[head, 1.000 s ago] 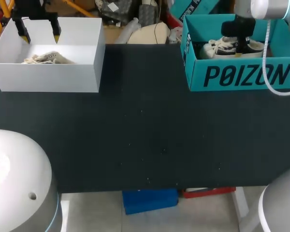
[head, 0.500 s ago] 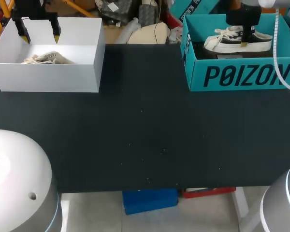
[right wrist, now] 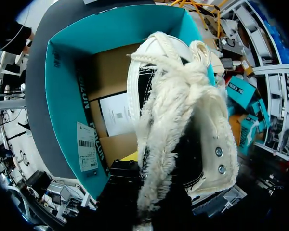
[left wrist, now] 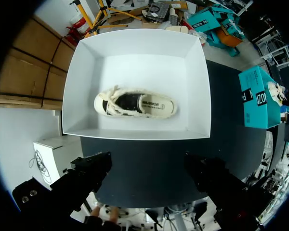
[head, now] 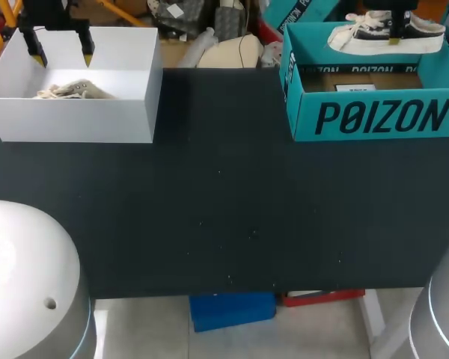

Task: Take the shoe out of the shoebox, open the shoe tongue, remove and reinsert the insole, then place the shoe into the shoebox

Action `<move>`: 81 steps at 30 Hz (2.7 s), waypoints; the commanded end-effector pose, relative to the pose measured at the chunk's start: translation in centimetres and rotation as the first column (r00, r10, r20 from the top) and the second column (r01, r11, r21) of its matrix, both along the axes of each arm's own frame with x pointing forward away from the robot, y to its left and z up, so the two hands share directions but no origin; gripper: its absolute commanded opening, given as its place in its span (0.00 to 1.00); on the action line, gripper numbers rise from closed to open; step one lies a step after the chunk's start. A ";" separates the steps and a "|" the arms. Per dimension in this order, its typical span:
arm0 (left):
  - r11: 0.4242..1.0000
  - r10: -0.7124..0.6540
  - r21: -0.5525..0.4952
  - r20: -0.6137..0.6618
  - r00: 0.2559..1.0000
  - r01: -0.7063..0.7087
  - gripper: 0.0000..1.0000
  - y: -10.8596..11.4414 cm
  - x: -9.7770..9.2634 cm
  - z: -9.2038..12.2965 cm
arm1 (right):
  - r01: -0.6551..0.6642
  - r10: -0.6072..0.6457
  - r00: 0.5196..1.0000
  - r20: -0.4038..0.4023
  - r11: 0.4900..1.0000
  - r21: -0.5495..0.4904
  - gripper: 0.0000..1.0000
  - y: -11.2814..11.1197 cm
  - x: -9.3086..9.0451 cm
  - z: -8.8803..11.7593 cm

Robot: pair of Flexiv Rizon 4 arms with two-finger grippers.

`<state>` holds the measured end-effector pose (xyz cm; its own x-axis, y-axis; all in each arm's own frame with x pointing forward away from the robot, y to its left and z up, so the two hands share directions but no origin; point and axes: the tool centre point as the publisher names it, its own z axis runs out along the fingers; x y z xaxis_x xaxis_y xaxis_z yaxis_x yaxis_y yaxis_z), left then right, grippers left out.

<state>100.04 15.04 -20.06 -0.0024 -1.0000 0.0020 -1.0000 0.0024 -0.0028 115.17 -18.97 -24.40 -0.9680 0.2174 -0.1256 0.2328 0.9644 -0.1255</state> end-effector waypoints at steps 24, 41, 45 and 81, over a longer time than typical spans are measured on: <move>1.000 0.000 0.000 -0.001 1.000 0.000 1.00 0.0 0.0 0.0 | 0.043 -0.015 0.940 0.342 0.996 -0.074 0.00 28.2 -21.3 13.1; 1.000 0.000 0.000 -0.001 1.000 0.000 1.00 0.0 0.0 0.0 | -0.077 0.097 0.934 0.343 0.994 -0.073 0.00 37.3 -27.2 0.6; 1.000 0.000 0.000 -0.001 1.000 0.000 1.00 0.0 0.0 0.0 | -0.088 0.105 0.940 0.324 0.994 -0.066 0.00 37.0 -27.2 -2.8; 1.000 0.000 0.000 -0.001 1.000 0.000 1.00 0.0 0.0 0.0 | -0.198 0.187 0.973 0.135 0.978 0.067 0.00 38.6 -32.4 -15.4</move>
